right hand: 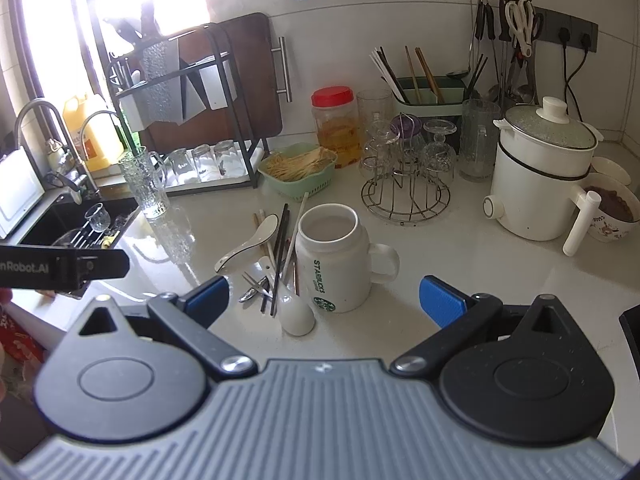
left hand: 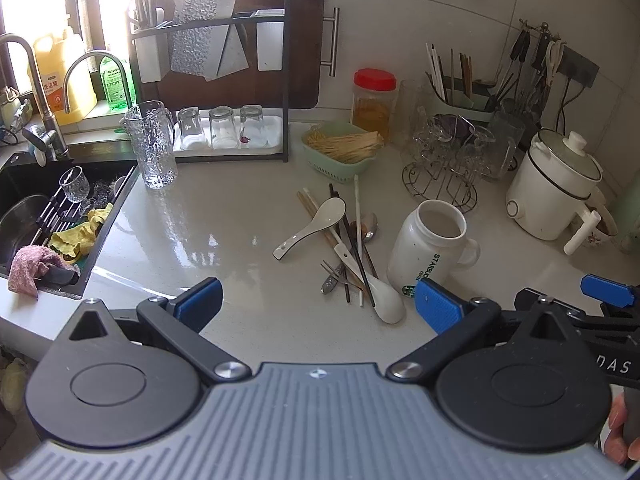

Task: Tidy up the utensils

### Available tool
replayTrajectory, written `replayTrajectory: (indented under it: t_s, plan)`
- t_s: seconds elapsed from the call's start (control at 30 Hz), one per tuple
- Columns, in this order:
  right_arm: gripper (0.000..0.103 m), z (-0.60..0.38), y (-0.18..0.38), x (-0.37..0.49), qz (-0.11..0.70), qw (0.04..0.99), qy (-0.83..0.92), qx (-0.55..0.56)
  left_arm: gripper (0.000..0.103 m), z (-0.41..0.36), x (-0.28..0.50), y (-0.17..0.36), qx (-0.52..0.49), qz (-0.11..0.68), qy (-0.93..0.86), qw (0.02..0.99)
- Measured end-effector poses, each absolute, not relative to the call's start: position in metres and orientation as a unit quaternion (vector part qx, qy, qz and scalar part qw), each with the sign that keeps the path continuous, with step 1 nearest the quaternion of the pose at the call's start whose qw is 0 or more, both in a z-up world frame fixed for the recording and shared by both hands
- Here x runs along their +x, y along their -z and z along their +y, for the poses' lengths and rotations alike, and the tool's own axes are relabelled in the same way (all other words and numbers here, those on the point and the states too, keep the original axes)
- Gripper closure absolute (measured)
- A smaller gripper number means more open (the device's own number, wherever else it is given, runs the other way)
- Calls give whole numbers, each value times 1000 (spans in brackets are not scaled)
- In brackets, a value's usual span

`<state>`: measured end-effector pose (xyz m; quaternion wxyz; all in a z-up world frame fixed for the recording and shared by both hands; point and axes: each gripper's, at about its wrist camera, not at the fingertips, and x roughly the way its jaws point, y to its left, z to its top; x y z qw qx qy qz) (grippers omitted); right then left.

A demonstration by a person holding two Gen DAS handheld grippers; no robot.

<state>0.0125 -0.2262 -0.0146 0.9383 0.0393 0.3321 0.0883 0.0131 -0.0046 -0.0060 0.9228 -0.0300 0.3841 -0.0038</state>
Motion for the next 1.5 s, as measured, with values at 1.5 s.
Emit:
replayTrajectory:
  t_s: [1.5]
  plan:
    - [1,-238,36,6,340,932,-107,65,0,-11,16,34,-26,420,-11,907]
